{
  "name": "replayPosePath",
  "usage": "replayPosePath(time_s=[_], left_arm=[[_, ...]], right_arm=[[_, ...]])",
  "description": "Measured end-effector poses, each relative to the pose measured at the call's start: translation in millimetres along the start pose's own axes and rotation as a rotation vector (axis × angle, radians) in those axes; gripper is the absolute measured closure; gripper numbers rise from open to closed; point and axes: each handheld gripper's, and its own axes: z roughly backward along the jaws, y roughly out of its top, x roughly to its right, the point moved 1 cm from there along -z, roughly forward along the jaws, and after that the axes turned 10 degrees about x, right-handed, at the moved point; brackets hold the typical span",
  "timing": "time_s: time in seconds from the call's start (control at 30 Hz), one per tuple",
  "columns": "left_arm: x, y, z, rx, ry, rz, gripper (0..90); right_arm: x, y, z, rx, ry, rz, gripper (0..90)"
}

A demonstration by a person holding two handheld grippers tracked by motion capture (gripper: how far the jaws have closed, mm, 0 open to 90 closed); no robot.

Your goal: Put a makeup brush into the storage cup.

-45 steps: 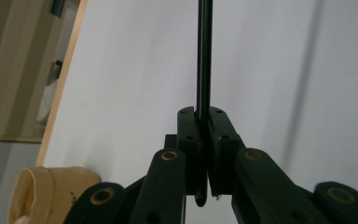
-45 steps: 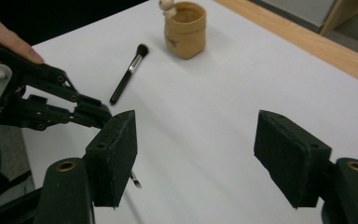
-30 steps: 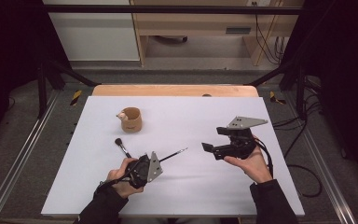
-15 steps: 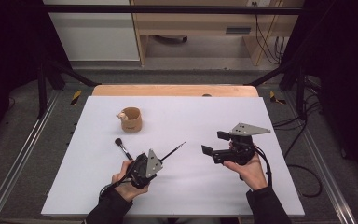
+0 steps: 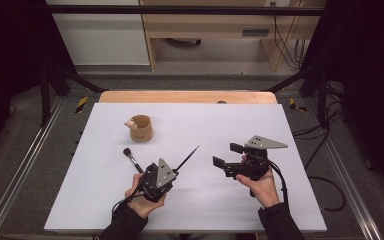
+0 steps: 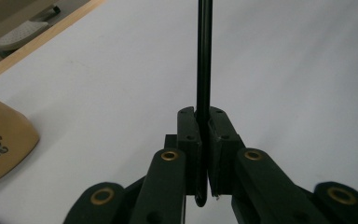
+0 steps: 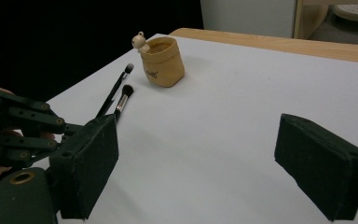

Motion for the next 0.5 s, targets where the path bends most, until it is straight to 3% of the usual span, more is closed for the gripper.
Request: replayPosePath(time_s=[0.27,0.5], left_arm=[[0.9,-0.1,0.6,0.001,0.006,0.038,84.8],[0.7,-2.4,-1.5,0.018,0.007,0.108,84.8]], right_arm=[[-7.6,-5.5,-6.6,0.010,-0.011,-0.018,16.9],[-18.9,-7.2,-11.5,0.047,0.007,-0.025,16.0]])
